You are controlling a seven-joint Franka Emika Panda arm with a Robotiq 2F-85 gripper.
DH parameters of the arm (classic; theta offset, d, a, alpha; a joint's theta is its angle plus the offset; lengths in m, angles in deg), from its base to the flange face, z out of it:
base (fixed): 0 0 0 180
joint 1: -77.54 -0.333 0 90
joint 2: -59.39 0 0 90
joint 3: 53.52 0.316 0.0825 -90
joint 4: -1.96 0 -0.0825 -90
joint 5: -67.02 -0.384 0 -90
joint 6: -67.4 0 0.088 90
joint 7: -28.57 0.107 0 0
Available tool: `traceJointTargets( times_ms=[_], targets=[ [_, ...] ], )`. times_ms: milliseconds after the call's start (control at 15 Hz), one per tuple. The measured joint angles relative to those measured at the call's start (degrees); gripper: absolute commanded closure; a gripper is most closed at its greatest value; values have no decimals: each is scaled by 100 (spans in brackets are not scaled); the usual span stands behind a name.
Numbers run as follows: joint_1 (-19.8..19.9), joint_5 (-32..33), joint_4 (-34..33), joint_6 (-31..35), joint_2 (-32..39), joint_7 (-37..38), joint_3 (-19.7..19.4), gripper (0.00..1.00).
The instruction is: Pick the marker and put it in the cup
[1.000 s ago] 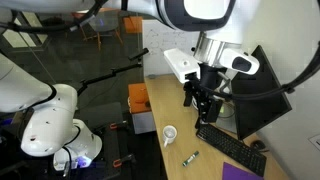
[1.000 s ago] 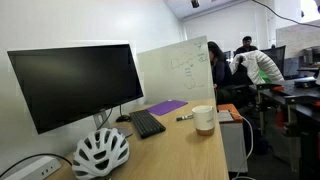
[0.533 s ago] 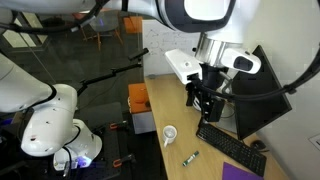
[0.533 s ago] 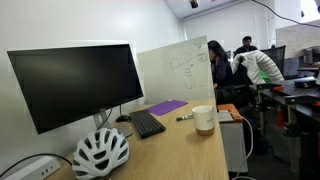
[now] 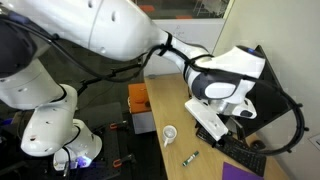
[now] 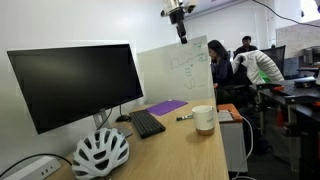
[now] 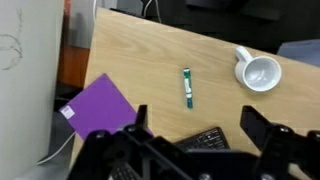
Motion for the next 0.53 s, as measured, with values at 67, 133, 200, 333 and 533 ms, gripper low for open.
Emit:
traceJointTargets(
  times_ms=[67,133,200,333,533],
  targets=[
    [47,-19,4,201,245,-259,-14,0],
    [93,-16,11,393,478,-417,-16,0],
    [128,-5,21,565,689,-524,-15,0],
    [178,90,58,902,1062,-539,-12,0],
    [221,213,164,1146,1484,-507,-11,0]
  ],
)
